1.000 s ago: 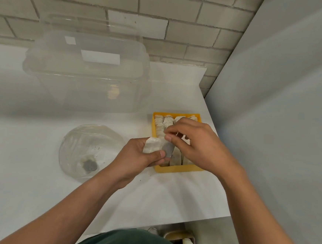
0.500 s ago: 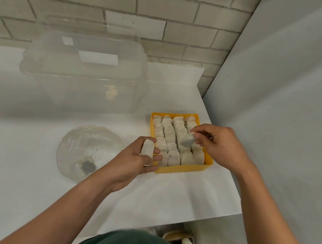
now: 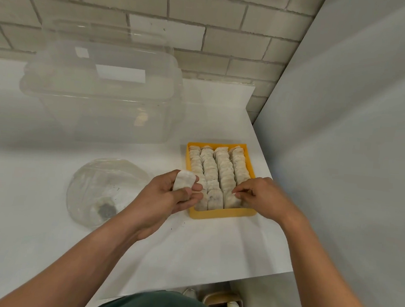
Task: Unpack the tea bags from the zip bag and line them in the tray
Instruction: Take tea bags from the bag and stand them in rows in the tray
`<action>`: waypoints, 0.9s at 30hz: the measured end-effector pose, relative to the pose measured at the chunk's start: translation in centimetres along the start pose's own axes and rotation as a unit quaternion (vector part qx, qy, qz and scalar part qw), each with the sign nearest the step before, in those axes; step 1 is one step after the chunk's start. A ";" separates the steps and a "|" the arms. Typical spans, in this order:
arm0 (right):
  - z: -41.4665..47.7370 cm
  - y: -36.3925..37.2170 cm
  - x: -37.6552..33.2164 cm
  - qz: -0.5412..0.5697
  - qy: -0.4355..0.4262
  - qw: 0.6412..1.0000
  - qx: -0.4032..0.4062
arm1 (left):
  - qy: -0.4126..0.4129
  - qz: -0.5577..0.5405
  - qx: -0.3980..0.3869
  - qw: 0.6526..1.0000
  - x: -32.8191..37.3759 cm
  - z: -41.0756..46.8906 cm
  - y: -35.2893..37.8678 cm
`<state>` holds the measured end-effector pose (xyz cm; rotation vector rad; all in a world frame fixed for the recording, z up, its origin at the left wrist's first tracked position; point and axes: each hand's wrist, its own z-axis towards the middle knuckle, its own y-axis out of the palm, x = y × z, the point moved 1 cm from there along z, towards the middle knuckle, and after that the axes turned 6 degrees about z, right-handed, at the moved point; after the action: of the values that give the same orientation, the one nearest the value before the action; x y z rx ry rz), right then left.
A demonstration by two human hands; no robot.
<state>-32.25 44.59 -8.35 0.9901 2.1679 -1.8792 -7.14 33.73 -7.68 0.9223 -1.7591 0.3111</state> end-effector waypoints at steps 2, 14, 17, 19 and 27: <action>0.5 0.6 0.3 -0.048 -0.018 0.999 0.002 | 0.000 -0.011 0.008 1.000 0.0 0.0 0.0; 0.5 0.5 -1.3 -0.001 -0.053 0.985 0.162 | 0.017 0.037 0.001 0.999 0.0 0.0 0.1; -0.6 -1.0 -5.1 0.195 -0.098 0.959 0.180 | 0.021 0.055 -0.012 0.998 0.0 0.2 0.5; -1.0 -1.8 -7.4 0.265 -0.116 0.949 0.123 | 0.020 0.065 -0.025 0.997 0.1 0.4 0.8; -1.4 -1.6 -8.8 0.162 -0.154 0.974 0.045 | 0.044 0.115 -0.073 0.990 0.1 0.6 1.5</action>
<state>-25.76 42.29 -2.48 0.9273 1.6513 -1.8434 -8.64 34.36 -7.42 0.5935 -1.7827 0.3601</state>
